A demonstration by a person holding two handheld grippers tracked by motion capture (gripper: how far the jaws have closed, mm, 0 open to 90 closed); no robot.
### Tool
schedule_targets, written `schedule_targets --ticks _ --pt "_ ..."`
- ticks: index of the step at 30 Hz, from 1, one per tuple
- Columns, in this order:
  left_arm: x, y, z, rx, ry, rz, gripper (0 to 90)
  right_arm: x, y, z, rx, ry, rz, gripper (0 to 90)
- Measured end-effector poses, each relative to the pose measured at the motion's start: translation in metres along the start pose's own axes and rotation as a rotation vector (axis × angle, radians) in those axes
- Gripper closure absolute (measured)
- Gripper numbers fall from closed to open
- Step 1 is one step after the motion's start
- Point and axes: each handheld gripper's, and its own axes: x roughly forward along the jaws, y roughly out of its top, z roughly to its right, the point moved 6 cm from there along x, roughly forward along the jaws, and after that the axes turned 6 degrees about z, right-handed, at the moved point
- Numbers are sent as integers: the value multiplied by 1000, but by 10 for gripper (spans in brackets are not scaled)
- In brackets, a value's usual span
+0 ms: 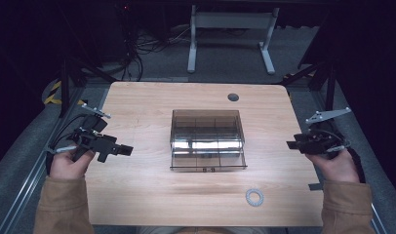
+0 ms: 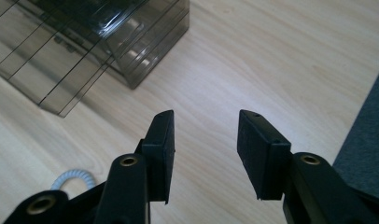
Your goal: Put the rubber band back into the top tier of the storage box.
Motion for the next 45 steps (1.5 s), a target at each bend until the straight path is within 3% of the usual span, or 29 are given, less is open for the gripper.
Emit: schedule_targets --ticks 4,9,15,19,26,30,35,41,45 --pt "-2 -1 2 23 -17 -7 165 -1 -5 1 -5 6 -11 567" --pt "-6 -4 0 27 3 -3 165 0 -3 -4 -39 19 11 554" --pt "-4 -3 4 41 -11 -8 165 -1 -2 -11 -83 82 27 537" --pt "-3 -3 5 47 -7 -17 165 -3 -2 -21 -145 165 32 522" --pt "-1 -3 8 51 -12 -30 165 0 -3 -34 -235 210 11 525" --pt "1 -3 9 57 -11 -35 165 0 -4 -39 -258 236 12 526" --pt "2 -4 11 65 -17 -44 165 -5 0 -57 -336 324 37 524" --pt "6 -5 7 44 -17 -57 165 -8 -1 -61 -366 328 26 524" --pt "6 -4 9 53 -24 -55 165 -4 -4 -62 -374 346 0 523"
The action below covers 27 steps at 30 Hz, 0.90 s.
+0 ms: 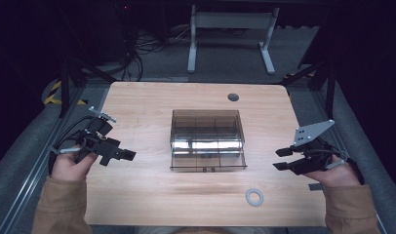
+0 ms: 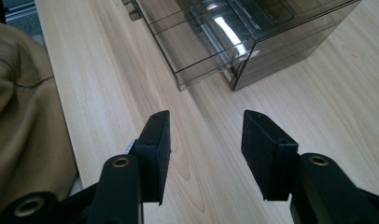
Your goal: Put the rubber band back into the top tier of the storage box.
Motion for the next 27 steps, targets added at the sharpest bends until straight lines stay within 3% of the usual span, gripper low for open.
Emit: schedule_targets --ticks 7,20,27 --pt "0 0 0 5 2 -3 165 5 -1 -7 -30 46 -16 520" --pt "4 9 3 14 -3 -3 165 12 -7 -6 -21 21 -22 509" --pt "11 14 3 15 -2 -20 165 25 -14 -4 -5 21 -62 503"
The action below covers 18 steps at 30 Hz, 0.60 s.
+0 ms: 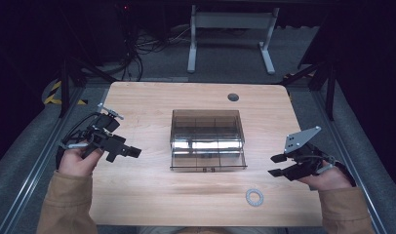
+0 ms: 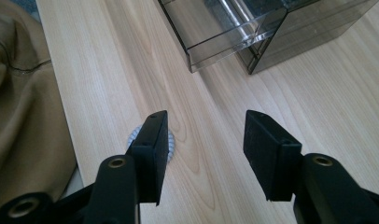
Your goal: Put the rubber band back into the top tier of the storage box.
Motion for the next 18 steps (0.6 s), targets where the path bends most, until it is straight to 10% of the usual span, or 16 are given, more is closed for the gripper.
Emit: schedule_targets --ticks 18 --pt "2 6 -1 3 -1 4 165 31 -13 -1 15 15 -107 478"
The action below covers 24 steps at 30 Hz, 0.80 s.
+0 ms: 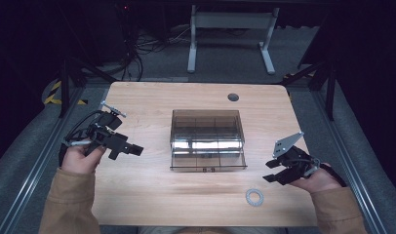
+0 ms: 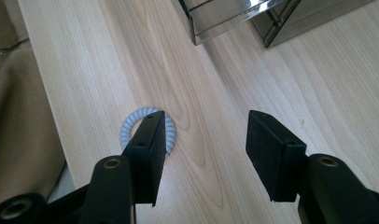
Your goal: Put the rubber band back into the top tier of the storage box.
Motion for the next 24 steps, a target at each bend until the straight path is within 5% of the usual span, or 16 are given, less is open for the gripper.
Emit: schedule_targets --ticks 24 --pt "4 6 -7 -38 13 -10 165 32 -12 -6 -9 39 -107 503"
